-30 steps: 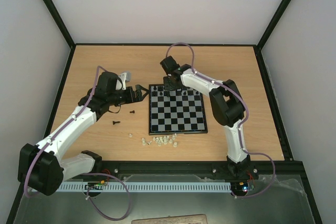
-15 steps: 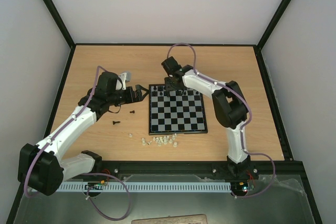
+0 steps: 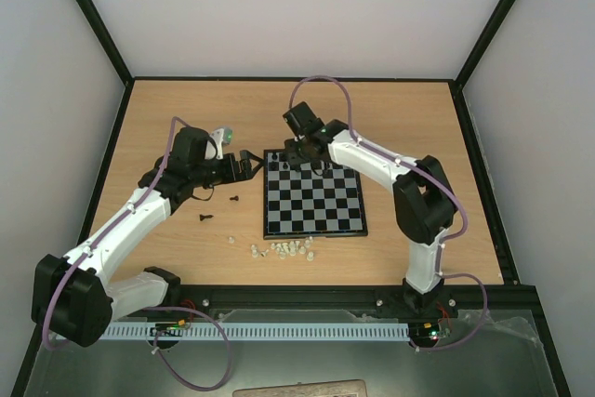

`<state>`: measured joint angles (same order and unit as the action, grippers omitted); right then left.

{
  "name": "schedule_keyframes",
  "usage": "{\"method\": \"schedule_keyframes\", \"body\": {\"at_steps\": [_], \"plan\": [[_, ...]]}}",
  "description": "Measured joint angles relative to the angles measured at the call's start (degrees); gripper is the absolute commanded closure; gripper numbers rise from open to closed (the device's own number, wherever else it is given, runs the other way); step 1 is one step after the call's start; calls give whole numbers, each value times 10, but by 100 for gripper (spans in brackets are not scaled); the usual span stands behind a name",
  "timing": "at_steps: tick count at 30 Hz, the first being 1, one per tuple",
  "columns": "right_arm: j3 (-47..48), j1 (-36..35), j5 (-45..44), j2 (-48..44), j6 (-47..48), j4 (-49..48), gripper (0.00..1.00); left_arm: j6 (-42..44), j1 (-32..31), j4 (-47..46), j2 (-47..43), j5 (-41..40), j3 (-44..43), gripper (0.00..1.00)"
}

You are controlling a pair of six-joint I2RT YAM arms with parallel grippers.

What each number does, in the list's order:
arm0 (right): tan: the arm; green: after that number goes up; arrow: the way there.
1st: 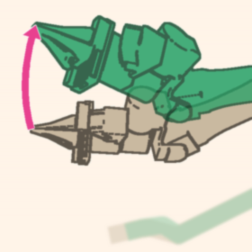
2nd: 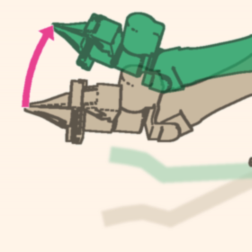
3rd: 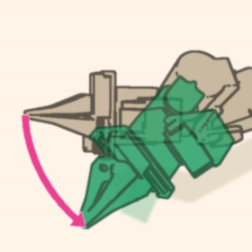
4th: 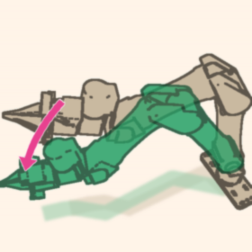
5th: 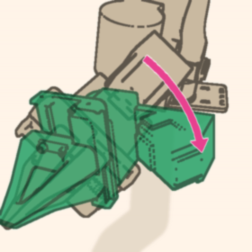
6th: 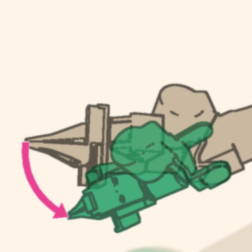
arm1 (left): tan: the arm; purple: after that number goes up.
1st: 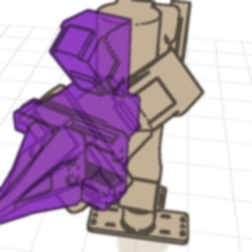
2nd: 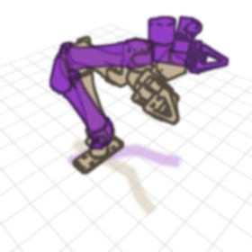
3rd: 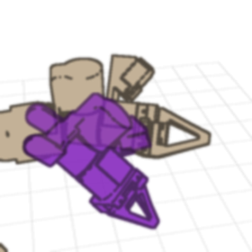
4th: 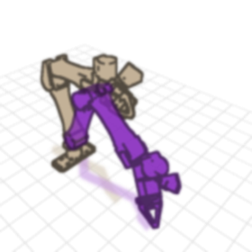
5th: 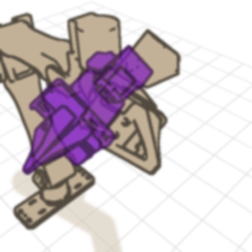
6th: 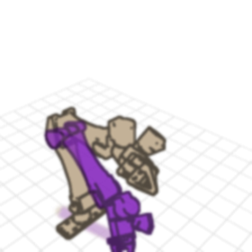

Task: Set up the chess pieces on the board
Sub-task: Pick up the chess piece from the chessboard.

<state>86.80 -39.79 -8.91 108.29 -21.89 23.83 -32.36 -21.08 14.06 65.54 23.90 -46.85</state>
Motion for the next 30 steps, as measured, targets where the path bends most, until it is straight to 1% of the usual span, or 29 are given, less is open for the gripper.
{"method": "schedule_keyframes", "body": {"at_steps": [9, 12, 15, 21, 23, 24, 27, 30], "plan": [[9, -11, 5, 61, 0, 17, 68, -1, 2, 0, -10, -4, 0, 1], [12, -11, -1, 68, 0, 27, 69, -1, 3, 1, -10, -6, 0, 1], [18, -11, -7, 70, 0, 32, 73, -1, 5, 3, -10, -7, 0, 1], [23, -11, -11, 71, 0, 35, 73, -2, 5, 4, -10, -6, 0, 1], [37, -11, -15, 80, 0, 43, 73, -2, 5, 4, -10, -6, 0, 1], [45, -11, -17, 86, 0, 43, 74, -2, 5, 4, -10, -6, 0, 1], [56, -11, -21, 95, 1, 45, 81, -2, 7, 4, -10, -6, 0, 1], [62, -11, -23, 101, 3, 50, 83, -2, 8, 4, -10, -6, 0, 1]]}}
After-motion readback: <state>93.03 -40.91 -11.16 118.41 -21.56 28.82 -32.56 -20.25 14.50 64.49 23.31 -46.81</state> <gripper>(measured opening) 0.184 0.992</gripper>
